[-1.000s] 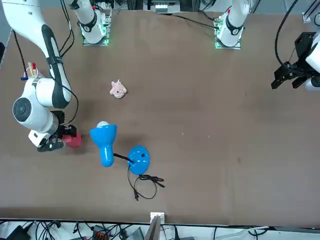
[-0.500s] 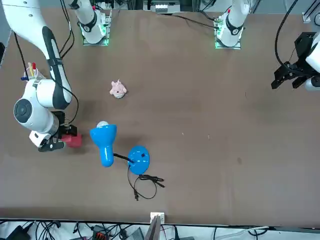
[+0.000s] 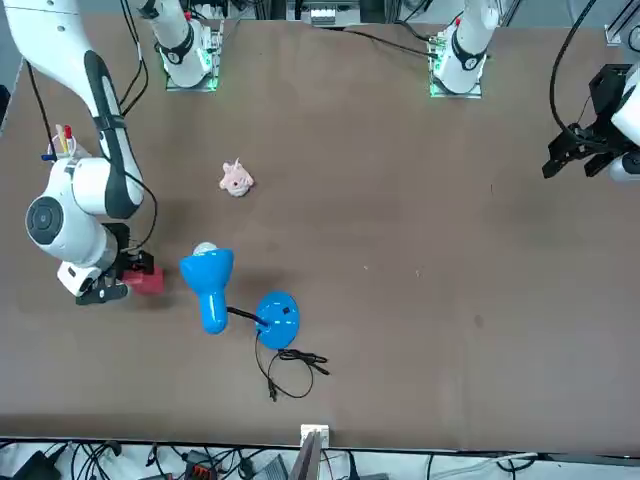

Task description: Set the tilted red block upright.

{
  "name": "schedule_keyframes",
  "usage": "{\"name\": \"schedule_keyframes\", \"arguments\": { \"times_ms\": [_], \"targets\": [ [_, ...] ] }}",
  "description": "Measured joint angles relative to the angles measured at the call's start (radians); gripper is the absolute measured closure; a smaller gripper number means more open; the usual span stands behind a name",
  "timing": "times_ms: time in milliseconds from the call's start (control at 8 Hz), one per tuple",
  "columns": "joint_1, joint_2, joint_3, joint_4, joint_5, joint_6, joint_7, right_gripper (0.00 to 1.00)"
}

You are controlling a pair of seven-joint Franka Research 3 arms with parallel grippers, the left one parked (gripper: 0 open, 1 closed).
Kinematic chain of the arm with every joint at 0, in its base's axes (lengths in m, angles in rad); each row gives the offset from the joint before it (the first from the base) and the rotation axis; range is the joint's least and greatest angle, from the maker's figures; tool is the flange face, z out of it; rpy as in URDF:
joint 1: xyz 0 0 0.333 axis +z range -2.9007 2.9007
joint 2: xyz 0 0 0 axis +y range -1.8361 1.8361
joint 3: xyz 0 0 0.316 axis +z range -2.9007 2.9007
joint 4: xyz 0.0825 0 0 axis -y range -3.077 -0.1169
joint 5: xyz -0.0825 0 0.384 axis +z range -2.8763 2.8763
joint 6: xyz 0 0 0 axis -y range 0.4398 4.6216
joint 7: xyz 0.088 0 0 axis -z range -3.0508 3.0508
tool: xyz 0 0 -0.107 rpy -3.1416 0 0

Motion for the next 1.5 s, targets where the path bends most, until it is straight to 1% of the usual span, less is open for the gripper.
{"name": "schedule_keyframes", "arguments": {
  "times_ms": [375, 625, 875, 1125, 1250, 1500],
  "targets": [
    [0.005, -0.031, 0.001, 0.011, 0.0, 0.0, 0.0, 0.0],
    [0.005, -0.073, 0.001, 0.044, 0.0, -0.048, 0.0, 0.0],
    [0.006, -0.131, 0.002, 0.106, 0.0, -0.159, 0.0, 0.0],
    [0.014, -0.21, 0.006, 0.177, 0.001, -0.312, -0.001, 0.0],
    [0.025, -0.253, 0.008, 0.197, 0.002, -0.381, -0.001, 0.0],
    [0.038, -0.339, 0.009, 0.203, 0.002, -0.478, 0.003, 0.0]
  ]
}}
